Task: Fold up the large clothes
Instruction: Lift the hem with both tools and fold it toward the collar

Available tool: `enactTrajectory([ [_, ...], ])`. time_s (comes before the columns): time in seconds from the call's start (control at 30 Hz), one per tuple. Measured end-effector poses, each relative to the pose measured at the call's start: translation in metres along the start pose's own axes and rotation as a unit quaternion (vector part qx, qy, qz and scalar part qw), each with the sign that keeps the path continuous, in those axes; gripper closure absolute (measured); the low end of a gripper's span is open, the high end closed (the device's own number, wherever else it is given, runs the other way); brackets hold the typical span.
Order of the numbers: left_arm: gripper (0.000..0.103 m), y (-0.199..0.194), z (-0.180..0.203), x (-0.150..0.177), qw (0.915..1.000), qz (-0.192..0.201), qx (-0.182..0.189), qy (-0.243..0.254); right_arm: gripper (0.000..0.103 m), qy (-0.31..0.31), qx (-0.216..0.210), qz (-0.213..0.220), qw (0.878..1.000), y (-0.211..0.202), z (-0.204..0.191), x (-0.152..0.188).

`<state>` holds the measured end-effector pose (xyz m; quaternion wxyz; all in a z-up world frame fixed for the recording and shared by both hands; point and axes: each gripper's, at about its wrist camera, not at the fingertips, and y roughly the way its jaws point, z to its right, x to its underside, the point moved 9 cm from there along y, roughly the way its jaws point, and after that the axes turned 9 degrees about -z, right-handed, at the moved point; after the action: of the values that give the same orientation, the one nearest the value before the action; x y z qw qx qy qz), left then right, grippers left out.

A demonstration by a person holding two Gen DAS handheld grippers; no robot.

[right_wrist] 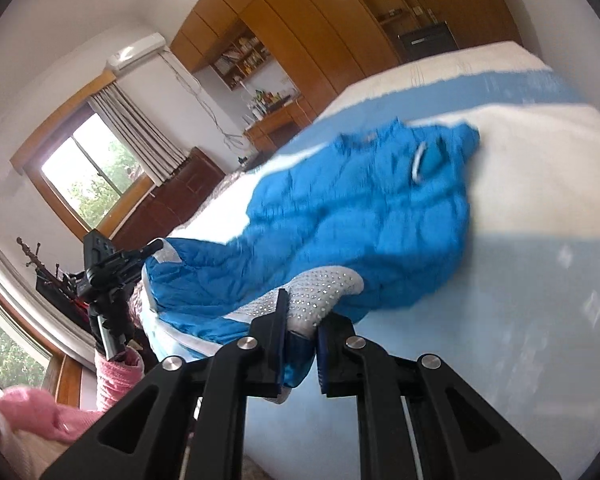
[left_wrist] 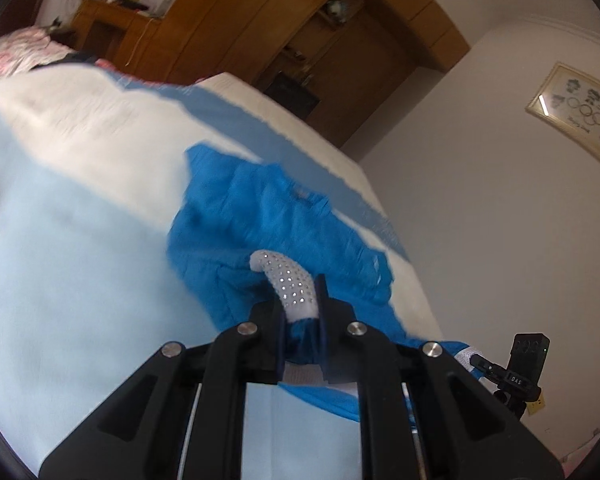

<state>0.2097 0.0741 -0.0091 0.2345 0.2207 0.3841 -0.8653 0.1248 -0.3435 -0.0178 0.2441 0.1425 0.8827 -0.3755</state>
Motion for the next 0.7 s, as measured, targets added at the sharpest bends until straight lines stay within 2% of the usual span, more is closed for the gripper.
enactTrajectory([
  [0.2, 0.093, 0.040, 0.015, -0.074, 0.9998, 0.003, 0.016, -0.005, 0.092, 0.042, -0.018, -0.004, 0.999, 0.003, 0.022, -0.077],
  [0.37, 0.092, 0.081, 0.017, -0.122, 1.0000, -0.002, 0.005, -0.005, 0.092, 0.076, -0.017, -0.008, 0.997, 0.024, 0.053, -0.136],
  [0.53, 0.092, 0.129, 0.006, -0.163, 0.9997, -0.013, -0.002, -0.020, 0.092, 0.116, -0.024, -0.016, 0.993, 0.050, 0.090, -0.177],
  [0.7, 0.092, 0.175, -0.014, -0.188, 0.9986, -0.029, -0.023, -0.037, 0.092, 0.154, -0.024, -0.031, 0.987, 0.084, 0.133, -0.206],
])
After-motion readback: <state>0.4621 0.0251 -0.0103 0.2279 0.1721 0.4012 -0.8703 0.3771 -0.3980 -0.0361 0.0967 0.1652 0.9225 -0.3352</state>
